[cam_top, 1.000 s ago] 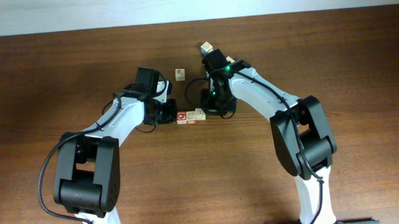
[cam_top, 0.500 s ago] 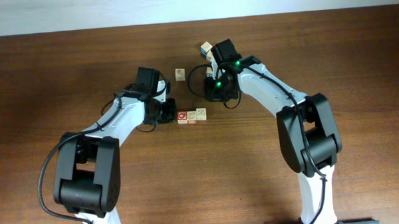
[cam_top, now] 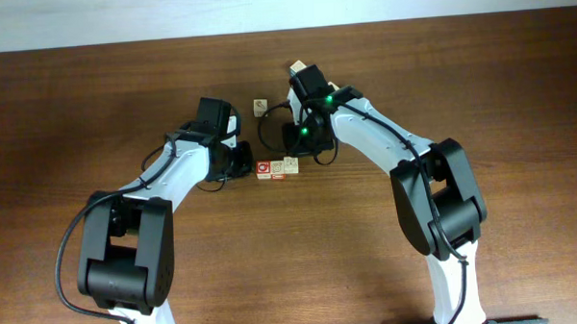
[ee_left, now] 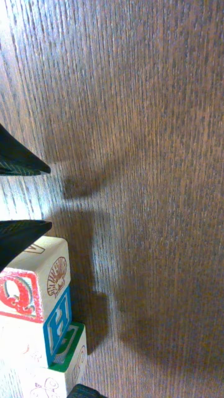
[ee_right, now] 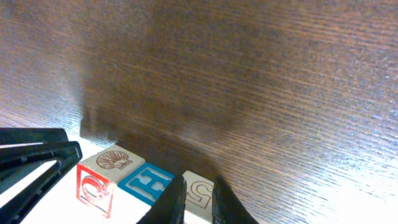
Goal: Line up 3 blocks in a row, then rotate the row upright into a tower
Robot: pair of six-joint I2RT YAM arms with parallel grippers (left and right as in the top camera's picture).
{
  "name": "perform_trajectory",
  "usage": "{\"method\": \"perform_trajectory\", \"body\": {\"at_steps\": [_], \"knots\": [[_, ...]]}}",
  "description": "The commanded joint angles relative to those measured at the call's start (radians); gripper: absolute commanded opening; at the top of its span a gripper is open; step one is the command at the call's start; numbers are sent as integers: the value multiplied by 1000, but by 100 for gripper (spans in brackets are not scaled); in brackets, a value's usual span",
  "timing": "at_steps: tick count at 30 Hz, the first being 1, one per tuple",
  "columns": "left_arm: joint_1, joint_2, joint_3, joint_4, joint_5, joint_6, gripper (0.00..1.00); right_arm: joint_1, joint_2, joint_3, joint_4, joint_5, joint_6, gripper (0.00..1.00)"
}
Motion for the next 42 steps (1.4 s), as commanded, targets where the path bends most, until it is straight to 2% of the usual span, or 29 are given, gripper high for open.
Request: {"method": "perform_trajectory", "body": {"at_steps": [1,17,21,24,25,28,29,32,38,42], "knots": [[-1,8,-5,-3,-10,-10,23,7,12,-2,-14,-19,-14,16],[-1,8,-5,-3,-10,-10,22,15,12,-2,-20,-18,-14,16],[-1,8,-5,-5,-10,-6,17,-48,-10,60,-40,-43,3,16],[-1,8,0,-4,15,51,18,-112,-36,85,-101,-79,69,16],[-1,8,1,-5,15,52,18,-126,-40,85,-125,-83,84,12],[-1,8,1,5,30,74,13,-148,-36,80,-217,-82,95,8],[-1,8,1,16,59,117,12,-146,-36,64,-224,-87,96,7],[0,8,2,25,90,187,10,-129,-35,11,-205,-85,119,6],[10,8,2,14,90,233,0,-127,-35,-115,-109,-98,125,4],[10,8,8,5,91,262,0,-127,-35,-134,-63,-119,110,4]]}}
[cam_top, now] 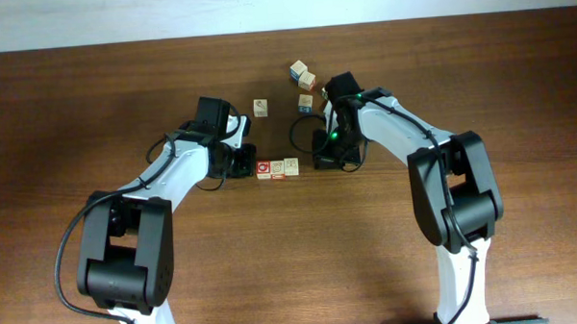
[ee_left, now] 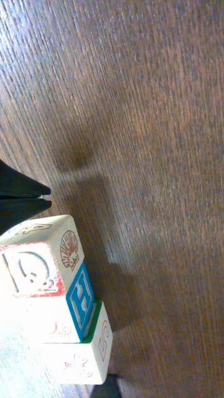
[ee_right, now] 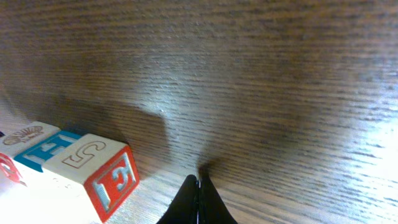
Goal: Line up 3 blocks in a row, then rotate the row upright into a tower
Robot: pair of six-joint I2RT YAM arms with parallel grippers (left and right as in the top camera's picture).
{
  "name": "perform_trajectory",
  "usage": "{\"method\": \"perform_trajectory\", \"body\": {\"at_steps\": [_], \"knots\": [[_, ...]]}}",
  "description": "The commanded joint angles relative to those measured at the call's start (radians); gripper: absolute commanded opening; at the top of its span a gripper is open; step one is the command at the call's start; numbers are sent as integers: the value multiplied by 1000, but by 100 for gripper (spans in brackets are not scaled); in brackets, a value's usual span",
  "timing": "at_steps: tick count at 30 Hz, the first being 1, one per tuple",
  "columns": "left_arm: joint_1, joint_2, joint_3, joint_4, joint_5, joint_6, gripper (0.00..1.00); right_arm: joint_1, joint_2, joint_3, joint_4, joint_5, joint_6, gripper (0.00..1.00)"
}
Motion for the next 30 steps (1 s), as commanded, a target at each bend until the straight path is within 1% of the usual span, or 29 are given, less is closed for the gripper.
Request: {"method": "perform_trajectory", "body": {"at_steps": [1,4,10,14,19,23,27,30], "knots": [[7,8,16,-21,16,57,0,-1,-26,-19,25,-9,-3,4],[7,8,41,-44,23,76,0,-1,-26,-19,53,-29,-25,4],[7,8,53,-41,46,65,0,-1,-26,-19,89,-76,-66,4],[7,8,53,-24,121,56,0,-1,-26,-19,92,-79,-68,4],[9,8,53,-43,114,55,0,-1,-26,-19,91,-79,-67,4],[10,8,53,-74,14,-64,0,-1,-26,-19,87,-68,-36,4],[9,8,53,-76,14,-98,0,3,-26,-19,91,-61,-25,4],[9,8,53,-77,23,-102,0,20,-26,-19,100,-56,-25,4]]}}
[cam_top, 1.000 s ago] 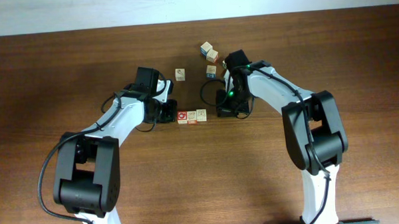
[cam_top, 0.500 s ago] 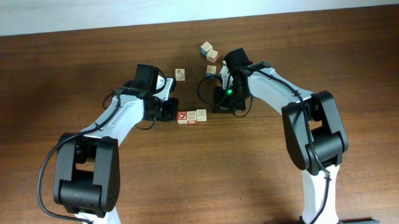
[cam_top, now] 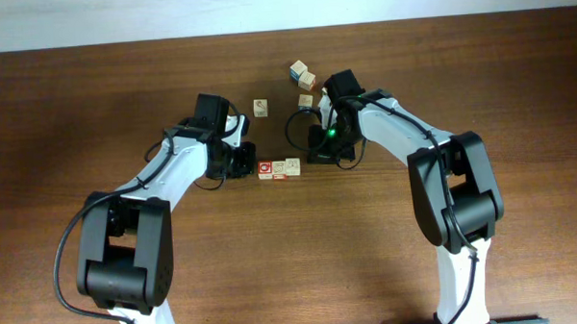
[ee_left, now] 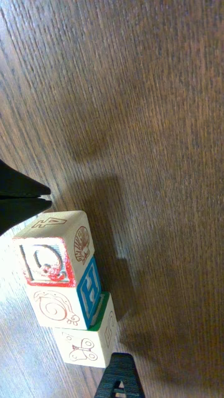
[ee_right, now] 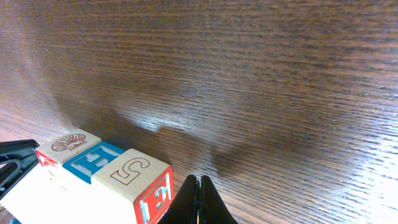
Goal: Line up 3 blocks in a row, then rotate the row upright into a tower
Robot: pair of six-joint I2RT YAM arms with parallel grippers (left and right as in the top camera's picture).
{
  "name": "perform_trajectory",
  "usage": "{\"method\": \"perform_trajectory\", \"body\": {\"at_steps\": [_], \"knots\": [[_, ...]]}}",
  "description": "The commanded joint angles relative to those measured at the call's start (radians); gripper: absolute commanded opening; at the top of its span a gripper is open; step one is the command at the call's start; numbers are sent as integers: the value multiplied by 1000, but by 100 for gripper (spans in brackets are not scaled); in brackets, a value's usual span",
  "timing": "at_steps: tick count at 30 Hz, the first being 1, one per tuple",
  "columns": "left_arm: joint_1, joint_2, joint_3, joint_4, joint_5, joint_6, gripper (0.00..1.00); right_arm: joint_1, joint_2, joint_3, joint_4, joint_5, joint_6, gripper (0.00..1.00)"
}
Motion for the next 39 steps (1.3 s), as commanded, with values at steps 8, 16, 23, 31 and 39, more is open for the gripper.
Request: {"method": "perform_trajectory", "body": {"at_steps": [8,16,23,31,39], "knots": [[6,8,19,-3,15,-32,0,25,-26,-12,13,6,5,4],[6,8,19,-3,14,-32,0,25,-26,-12,11,6,5,4],[5,8,19,0,14,-32,0,25,-26,-12,10,13,5,4],[-6,8,19,8,14,-32,0,25,-26,-12,10,13,5,4],[-43,8,19,39,14,-32,0,25,-26,-12,10,13,5,4]]}}
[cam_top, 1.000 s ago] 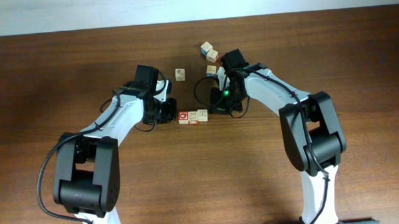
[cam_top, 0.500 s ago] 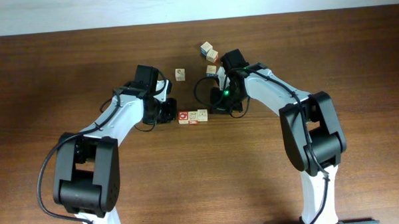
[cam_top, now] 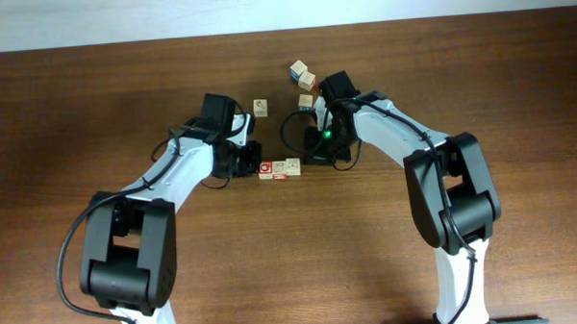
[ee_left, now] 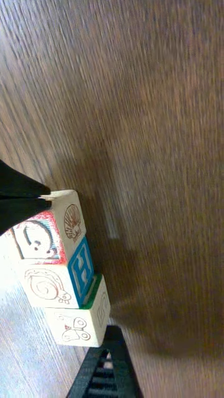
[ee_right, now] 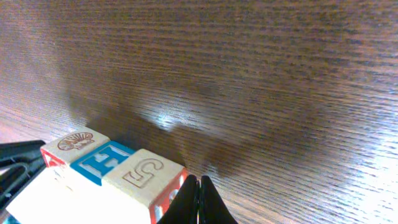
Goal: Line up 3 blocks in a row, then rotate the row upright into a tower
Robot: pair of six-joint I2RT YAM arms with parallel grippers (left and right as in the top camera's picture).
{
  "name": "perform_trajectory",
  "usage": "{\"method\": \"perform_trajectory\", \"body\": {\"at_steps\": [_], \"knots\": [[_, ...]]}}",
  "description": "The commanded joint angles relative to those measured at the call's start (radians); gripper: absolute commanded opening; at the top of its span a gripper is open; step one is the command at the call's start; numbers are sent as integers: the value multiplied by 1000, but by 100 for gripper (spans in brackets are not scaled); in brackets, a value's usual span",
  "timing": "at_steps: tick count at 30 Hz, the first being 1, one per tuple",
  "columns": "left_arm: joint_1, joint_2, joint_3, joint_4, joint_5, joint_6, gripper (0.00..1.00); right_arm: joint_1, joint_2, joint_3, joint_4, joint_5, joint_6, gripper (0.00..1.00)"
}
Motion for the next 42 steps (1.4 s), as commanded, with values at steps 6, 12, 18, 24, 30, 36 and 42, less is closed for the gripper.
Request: {"method": "perform_trajectory", "body": {"at_steps": [6,12,18,24,30,36,42], "knots": [[-10,8,19,5,3,-26,0,6,-26,-12,-1,9,2,4],[-10,8,19,5,3,-26,0,15,-26,-12,-1,10,3,4],[-10,8,19,5,3,-26,0,17,-26,-12,-5,10,11,4],[-10,8,19,5,3,-26,0,16,-29,-11,-31,40,36,4],[-10,8,19,4,3,-25,0,17,-56,-11,-55,63,39,4],[-10,8,19,4,3,-25,0,17,-63,-11,-75,62,31,4],[-10,8,19,4,3,-25,0,35,-97,-11,-83,62,6,4]]}}
